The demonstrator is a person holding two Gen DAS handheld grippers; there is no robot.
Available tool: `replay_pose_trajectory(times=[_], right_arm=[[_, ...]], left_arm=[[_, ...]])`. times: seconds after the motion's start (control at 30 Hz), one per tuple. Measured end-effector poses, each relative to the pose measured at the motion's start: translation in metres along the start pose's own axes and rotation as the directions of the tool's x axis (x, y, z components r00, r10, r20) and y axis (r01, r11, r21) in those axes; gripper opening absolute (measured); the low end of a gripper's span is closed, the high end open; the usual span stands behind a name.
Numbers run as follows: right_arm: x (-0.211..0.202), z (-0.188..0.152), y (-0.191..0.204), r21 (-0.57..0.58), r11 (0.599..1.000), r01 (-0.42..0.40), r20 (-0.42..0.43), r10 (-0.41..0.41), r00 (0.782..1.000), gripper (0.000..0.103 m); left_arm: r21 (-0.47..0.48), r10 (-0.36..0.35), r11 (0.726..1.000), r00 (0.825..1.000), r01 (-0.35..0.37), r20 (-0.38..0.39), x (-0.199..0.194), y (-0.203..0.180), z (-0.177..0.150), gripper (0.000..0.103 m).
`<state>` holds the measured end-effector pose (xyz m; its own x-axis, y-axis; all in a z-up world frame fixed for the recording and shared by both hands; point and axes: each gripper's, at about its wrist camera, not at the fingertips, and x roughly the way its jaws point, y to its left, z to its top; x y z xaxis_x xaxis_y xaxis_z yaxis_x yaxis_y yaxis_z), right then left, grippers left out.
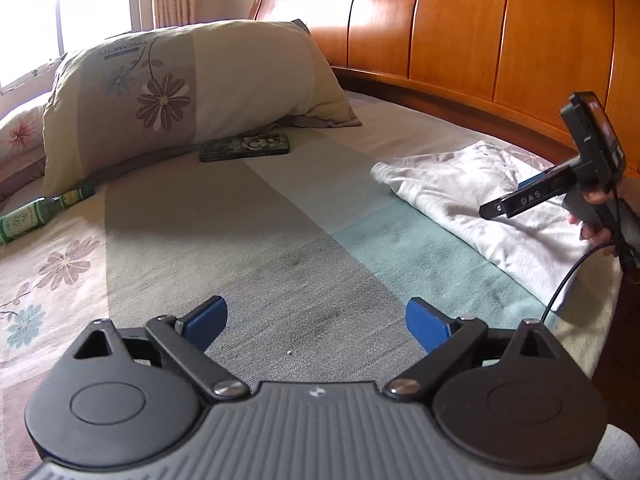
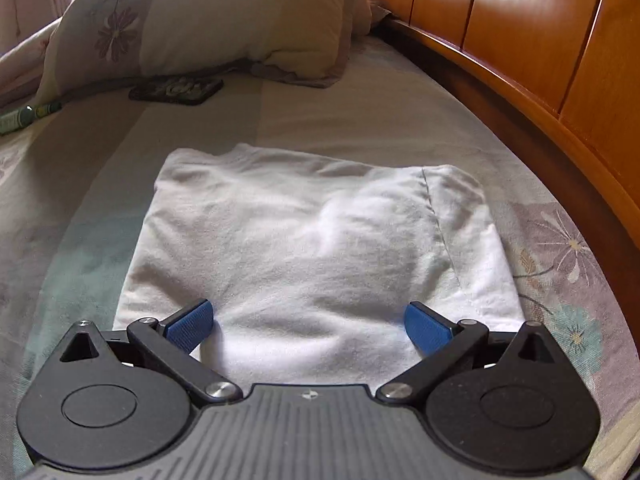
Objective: Fold clothes
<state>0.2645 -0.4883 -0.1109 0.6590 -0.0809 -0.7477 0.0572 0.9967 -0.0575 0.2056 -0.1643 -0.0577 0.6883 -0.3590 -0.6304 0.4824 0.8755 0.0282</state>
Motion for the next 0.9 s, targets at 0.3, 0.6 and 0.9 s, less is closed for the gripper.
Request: replay_pose_trajectory(times=[0.3, 0.6, 0.9], right_arm=[[-0.055, -0.043, 0.034, 0.022, 1.000, -0.020, -0.018, 0.020, 1.000, 0.103], [-0.102, -0.064, 0.033, 0.163, 0.986, -0.021, 0.079, 0.008, 0.997, 0.103], [-0.091, -0.081, 0.031, 0.223, 0.973, 0.055, -0.035, -0.049, 0.998, 0.103]], left_arm=[[0.001, 0.011, 1.000, 1.000, -0.011, 0.021, -0.039, 0.001, -0.008, 0.099], [-0.013, 0.011, 1.000, 0.998, -0.010, 0.055, -0.064, -0.006, -0.006, 0.099], [-0.046, 0.043, 0.998, 0.998, -0.040, 0.051, -0.074, -0.013, -0.006, 0.099]])
